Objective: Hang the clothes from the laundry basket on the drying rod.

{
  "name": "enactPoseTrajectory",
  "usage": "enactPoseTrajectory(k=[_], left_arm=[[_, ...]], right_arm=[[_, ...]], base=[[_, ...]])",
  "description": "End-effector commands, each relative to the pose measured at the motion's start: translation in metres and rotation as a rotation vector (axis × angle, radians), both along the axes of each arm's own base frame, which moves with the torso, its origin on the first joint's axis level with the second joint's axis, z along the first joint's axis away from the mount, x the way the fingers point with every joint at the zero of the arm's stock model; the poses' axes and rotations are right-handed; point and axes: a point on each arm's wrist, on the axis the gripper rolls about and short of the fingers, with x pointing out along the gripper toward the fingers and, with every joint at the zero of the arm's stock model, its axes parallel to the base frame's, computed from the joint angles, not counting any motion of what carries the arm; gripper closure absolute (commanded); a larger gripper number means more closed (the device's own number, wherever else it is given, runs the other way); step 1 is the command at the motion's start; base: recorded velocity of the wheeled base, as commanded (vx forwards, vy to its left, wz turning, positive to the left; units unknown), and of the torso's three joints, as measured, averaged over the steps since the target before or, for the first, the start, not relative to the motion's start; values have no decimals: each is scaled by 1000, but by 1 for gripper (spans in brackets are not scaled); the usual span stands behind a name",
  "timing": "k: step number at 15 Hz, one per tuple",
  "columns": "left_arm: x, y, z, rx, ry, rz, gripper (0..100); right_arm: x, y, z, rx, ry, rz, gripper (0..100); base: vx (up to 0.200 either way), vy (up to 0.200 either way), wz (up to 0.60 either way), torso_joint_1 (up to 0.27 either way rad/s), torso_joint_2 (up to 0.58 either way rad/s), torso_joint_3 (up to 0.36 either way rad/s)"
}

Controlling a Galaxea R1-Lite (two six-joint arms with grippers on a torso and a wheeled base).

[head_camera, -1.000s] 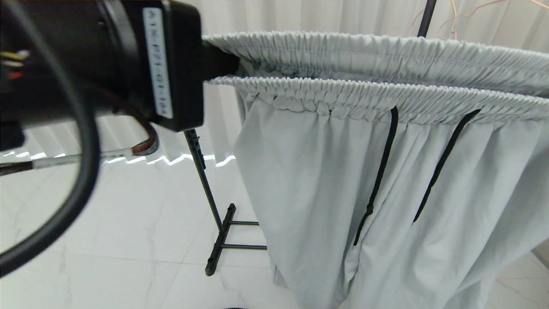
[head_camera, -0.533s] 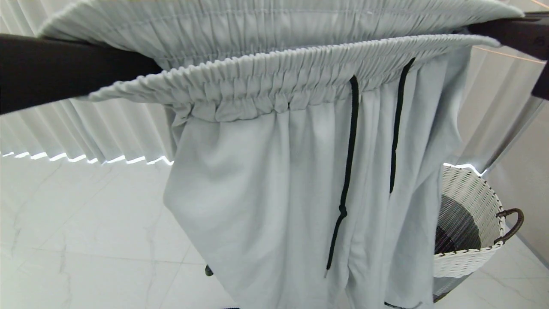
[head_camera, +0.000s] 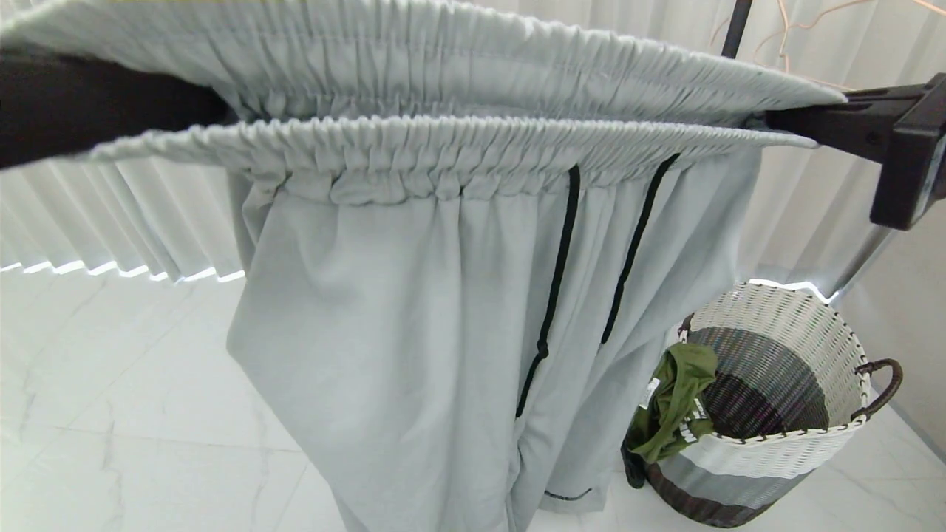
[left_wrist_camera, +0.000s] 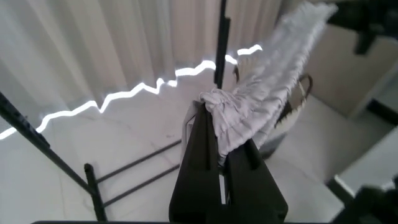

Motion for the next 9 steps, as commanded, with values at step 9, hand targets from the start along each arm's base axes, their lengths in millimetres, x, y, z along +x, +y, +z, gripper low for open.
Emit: enactPoseTrajectory(k=[9], left_arm=[[40, -50, 15, -7, -70, 114, 100]], right_arm=[[-49, -48, 38, 35, -15, 23, 100]], base=[[0, 0, 0, 0, 0, 0]])
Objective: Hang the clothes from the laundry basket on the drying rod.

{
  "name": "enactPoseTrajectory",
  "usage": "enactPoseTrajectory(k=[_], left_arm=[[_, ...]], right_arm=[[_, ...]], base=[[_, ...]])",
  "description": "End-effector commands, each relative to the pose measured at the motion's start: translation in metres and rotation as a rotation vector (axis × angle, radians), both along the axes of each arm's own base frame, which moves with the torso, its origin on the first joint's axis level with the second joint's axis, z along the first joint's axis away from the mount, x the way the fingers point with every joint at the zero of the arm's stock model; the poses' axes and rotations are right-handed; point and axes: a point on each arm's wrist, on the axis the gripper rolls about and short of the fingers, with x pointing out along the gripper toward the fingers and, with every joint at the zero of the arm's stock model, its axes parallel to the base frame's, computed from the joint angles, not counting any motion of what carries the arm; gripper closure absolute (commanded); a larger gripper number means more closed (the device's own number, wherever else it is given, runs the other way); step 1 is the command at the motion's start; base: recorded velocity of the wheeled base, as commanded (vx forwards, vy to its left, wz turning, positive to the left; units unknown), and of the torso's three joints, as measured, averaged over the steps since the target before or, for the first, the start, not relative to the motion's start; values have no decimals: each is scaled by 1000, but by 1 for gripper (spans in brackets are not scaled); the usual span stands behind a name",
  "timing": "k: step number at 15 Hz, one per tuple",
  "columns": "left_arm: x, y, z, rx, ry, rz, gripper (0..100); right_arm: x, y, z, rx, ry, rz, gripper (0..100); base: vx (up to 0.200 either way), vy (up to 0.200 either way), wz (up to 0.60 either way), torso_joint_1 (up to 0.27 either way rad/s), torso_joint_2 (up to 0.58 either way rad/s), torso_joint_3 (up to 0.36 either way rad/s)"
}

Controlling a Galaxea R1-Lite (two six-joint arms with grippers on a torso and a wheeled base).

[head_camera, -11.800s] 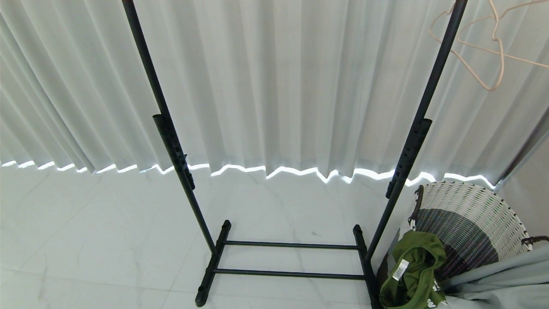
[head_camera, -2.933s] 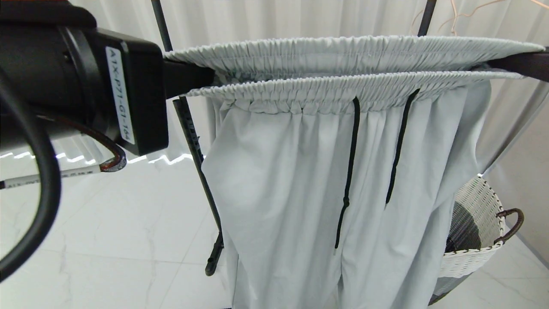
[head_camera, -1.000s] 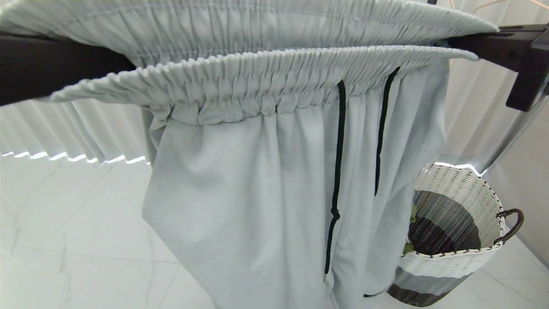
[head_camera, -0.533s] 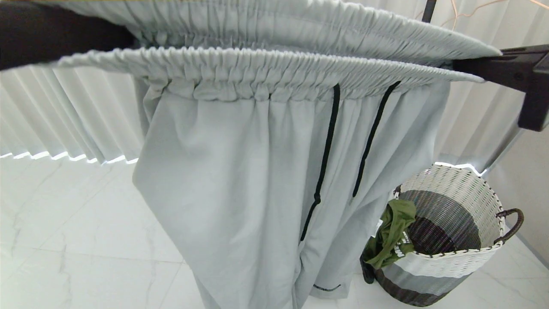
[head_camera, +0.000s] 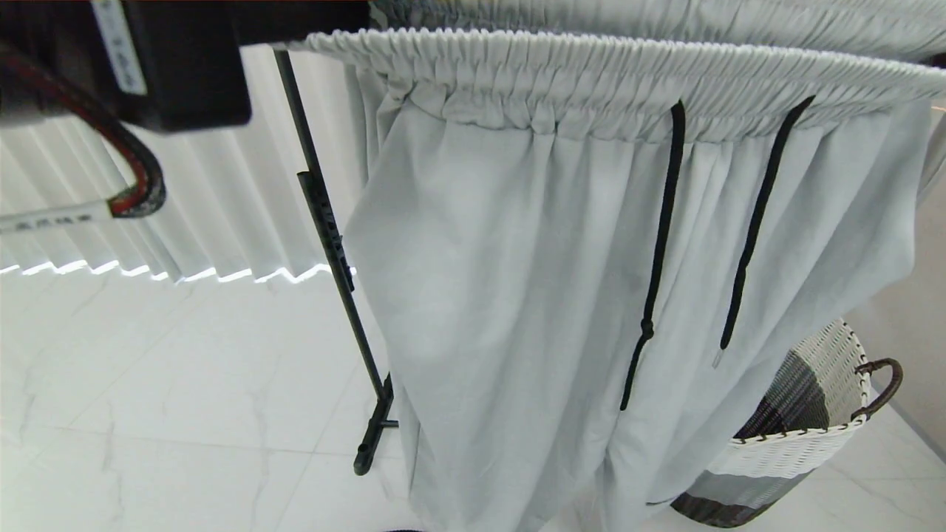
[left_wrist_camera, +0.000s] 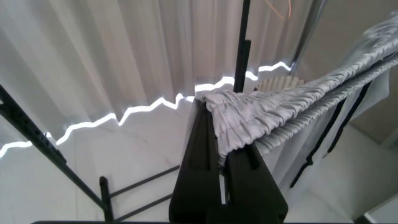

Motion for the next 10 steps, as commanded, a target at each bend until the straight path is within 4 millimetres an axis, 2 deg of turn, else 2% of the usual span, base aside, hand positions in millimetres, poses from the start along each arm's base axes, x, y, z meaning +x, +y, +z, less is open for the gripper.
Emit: enactPoseTrajectory(k=[1, 8, 9, 10], left_arm=[[1, -3, 3, -15, -9, 0, 100], [-1, -2, 4, 18, -43, -10, 100], [-1, -2, 4, 18, -43, -10, 100], [-1, -2, 4, 18, -43, -10, 100]], right_arm=[[-3, 0, 7, 18, -26, 15, 100], [-2, 1, 4, 6, -13, 19, 100], [-3, 0, 4, 9, -14, 19, 0], [-3, -1, 4, 11, -16, 17, 0]], base=[[0, 0, 0, 0, 0, 0], [0, 0, 0, 0, 0, 0], [0, 0, 0, 0, 0, 0], [0, 0, 0, 0, 0, 0]])
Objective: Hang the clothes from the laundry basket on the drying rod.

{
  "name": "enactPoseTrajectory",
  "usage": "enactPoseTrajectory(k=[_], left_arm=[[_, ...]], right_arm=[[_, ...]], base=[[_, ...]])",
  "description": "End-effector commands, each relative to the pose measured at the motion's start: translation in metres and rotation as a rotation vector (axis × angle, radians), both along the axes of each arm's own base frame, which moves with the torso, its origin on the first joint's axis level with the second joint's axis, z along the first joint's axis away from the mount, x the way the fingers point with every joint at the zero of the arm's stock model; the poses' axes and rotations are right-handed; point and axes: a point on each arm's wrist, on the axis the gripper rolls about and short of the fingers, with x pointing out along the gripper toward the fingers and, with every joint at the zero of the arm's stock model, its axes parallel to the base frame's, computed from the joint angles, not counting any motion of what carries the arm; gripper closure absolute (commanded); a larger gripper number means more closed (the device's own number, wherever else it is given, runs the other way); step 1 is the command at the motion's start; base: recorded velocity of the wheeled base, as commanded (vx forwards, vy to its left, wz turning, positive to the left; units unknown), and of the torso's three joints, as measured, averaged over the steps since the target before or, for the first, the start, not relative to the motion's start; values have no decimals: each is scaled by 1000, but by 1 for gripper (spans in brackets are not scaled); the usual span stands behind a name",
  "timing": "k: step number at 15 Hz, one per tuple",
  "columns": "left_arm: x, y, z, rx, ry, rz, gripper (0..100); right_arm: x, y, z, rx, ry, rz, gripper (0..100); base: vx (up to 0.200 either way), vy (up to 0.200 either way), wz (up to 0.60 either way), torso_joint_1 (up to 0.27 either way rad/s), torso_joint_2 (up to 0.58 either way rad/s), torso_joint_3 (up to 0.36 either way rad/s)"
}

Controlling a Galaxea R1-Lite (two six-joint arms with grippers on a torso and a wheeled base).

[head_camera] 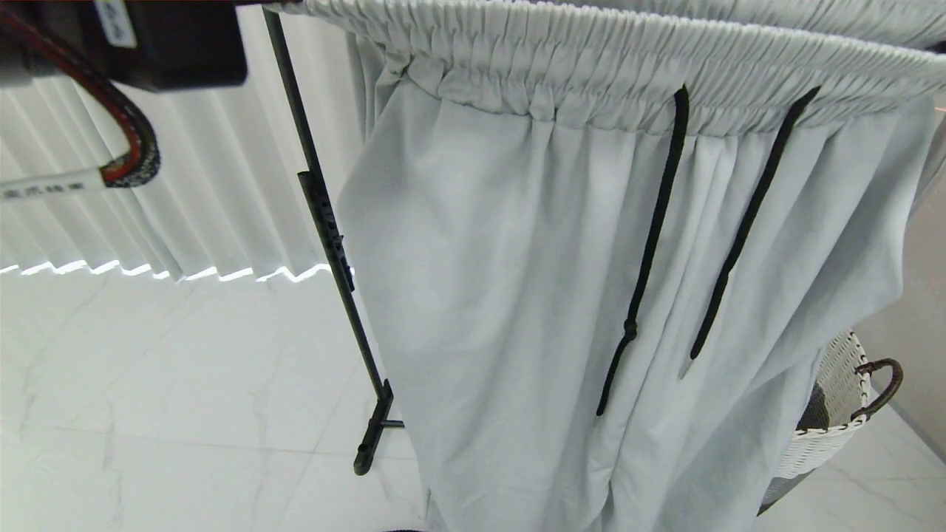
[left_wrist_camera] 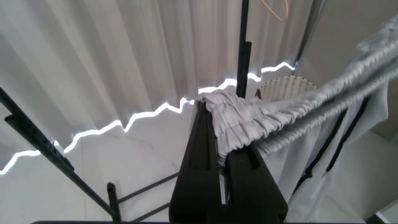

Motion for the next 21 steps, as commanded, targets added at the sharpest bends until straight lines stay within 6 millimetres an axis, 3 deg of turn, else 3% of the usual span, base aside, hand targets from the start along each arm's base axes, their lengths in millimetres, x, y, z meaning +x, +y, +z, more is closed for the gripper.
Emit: enactPoseTrajectory(k=[1, 6, 10, 12, 17, 21], left_arm=[[0, 0, 0, 1, 1, 1, 100], [13, 3, -8, 25, 16, 113, 100], [20, 8, -10, 35, 17, 162, 100], [22, 15, -11, 47, 12, 191, 100], [19, 66, -23, 177, -39, 336, 100], [16, 77, -23, 166, -43, 374, 100]], right_arm=[[-4, -4, -1, 4, -4, 2, 0], [-32, -26, -11, 20, -13, 97, 0], [-38, -29, -12, 25, -15, 127, 0], [-33, -35, -22, 4, 28, -1, 0], [-12, -60, -47, -262, 108, -457, 0], [-13, -72, -57, -317, 132, -609, 0]], base=[[0, 0, 0, 0, 0, 0], [0, 0, 0, 0, 0, 0], [0, 0, 0, 0, 0, 0], [0, 0, 0, 0, 0, 0], [0, 0, 0, 0, 0, 0], [0, 0, 0, 0, 0, 0]])
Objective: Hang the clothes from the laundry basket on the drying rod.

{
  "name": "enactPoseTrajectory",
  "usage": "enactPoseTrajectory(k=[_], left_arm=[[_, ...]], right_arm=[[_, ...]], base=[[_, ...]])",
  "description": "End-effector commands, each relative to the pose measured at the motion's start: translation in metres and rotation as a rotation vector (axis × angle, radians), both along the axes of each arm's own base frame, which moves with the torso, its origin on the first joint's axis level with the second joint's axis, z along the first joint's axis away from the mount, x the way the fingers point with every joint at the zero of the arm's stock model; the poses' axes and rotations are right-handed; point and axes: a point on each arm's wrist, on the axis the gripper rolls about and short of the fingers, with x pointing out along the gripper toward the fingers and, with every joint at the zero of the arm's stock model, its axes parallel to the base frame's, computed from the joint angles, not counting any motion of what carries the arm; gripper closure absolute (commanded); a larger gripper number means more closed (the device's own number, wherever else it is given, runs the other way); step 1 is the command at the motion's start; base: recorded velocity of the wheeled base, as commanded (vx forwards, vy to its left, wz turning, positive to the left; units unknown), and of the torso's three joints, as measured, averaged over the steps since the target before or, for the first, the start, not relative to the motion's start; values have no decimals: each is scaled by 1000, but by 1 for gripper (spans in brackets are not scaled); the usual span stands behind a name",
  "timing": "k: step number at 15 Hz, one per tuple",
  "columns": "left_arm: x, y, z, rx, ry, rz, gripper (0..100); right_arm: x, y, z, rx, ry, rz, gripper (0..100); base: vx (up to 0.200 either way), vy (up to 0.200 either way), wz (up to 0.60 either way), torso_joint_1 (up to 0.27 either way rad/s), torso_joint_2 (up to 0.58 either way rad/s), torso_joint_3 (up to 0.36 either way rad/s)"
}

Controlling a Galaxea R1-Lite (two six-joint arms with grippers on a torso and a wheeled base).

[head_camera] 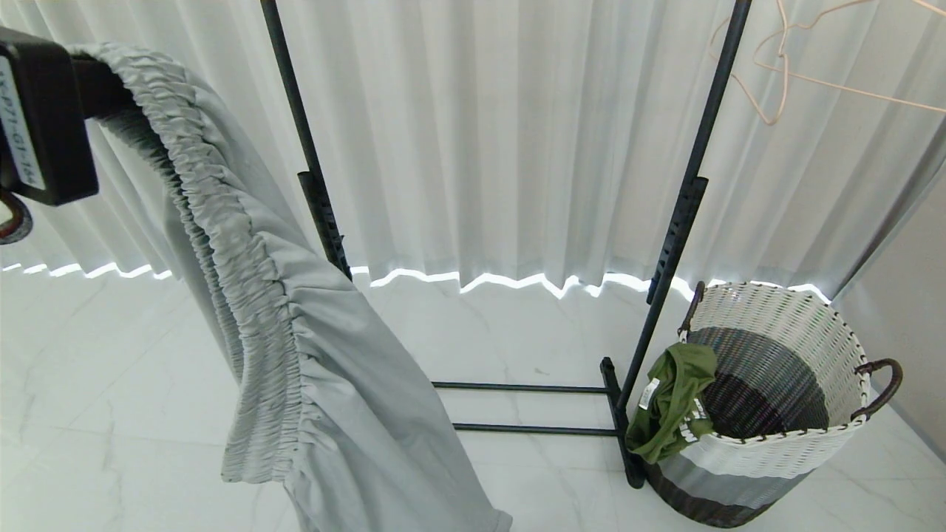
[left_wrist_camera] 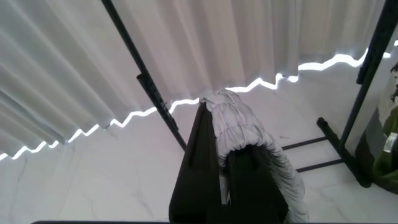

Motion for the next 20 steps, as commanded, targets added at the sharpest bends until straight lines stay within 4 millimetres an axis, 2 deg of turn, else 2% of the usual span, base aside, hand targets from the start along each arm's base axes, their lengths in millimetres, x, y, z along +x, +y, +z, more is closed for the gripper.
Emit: enactPoseTrajectory(k=[1, 7, 11, 20], left_arm=[[-4, 7, 2, -12, -12, 16, 100], [-4, 8, -1, -7, -7, 16, 100], [-6, 10, -3, 3, -5, 18, 100], [-11, 16, -9, 23, -5, 22, 100]], right_arm=[[-2, -6, -4, -7, 5, -72, 0], [-10, -8, -9, 44, 2, -82, 0], [-9, -7, -10, 109, 8, -96, 0], [-4, -6, -20, 196, 48, -114, 0]], base=[[0, 0, 0, 0, 0, 0], [0, 0, 0, 4, -9, -5], [0, 0, 0, 68, -245, -245], [0, 0, 0, 182, -494, -292]])
